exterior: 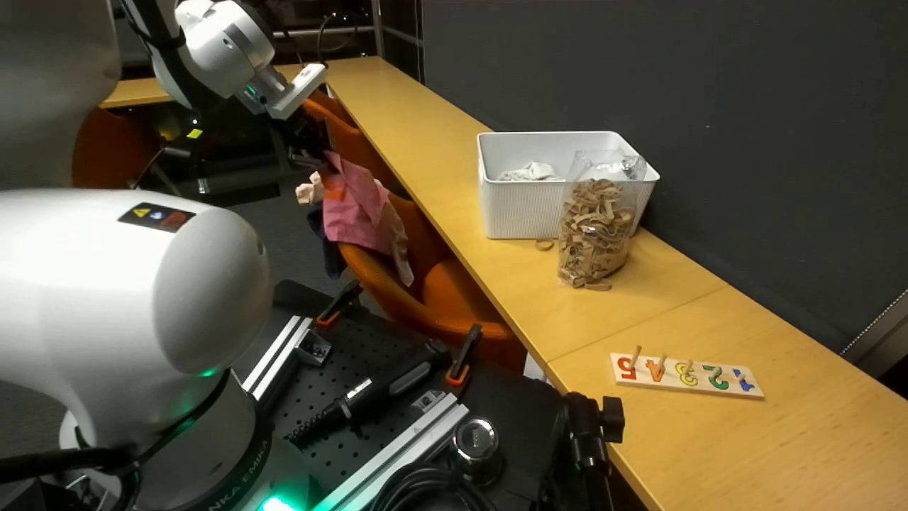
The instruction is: Pick all the clothes on the chair and put them into the white washing basket
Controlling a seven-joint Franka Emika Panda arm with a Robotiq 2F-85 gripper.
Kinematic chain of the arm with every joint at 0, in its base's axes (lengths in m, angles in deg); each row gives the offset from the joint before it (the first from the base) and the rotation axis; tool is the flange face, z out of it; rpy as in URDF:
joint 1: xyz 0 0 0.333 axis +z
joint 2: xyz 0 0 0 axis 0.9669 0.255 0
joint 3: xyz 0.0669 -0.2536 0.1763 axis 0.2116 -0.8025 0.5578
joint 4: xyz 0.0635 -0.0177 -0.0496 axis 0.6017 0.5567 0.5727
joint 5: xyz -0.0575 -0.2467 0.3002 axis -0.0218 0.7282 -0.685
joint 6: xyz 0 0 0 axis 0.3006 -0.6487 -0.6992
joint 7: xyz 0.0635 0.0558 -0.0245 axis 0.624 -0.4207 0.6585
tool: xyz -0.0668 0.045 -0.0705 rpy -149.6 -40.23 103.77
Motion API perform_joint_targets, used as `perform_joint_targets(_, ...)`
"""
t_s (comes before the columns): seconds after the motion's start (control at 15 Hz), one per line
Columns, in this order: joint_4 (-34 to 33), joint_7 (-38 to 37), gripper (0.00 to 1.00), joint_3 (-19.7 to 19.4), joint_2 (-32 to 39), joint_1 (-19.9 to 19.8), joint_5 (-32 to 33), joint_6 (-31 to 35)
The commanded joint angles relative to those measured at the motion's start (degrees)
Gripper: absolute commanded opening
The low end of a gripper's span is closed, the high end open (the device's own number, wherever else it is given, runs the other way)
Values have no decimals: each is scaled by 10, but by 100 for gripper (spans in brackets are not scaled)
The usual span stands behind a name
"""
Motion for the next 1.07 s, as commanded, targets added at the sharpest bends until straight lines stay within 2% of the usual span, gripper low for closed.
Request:
perform_joint_targets(0.0, 16, -15, 1, 4, -73, -10, 2, -39)
perform_joint_targets(0.33, 42, -32, 1, 5, -196, -33, -19, -97)
perform_joint_targets(0.53, 64, -18, 1, -12, -275, -65, -51, -110)
perform_joint_targets(0.8, 97, 19, 1, -71, -349, -124, -105, -60)
perform_joint_targets(1.0, 84, 47, 1, -126, -351, -168, -131, -26)
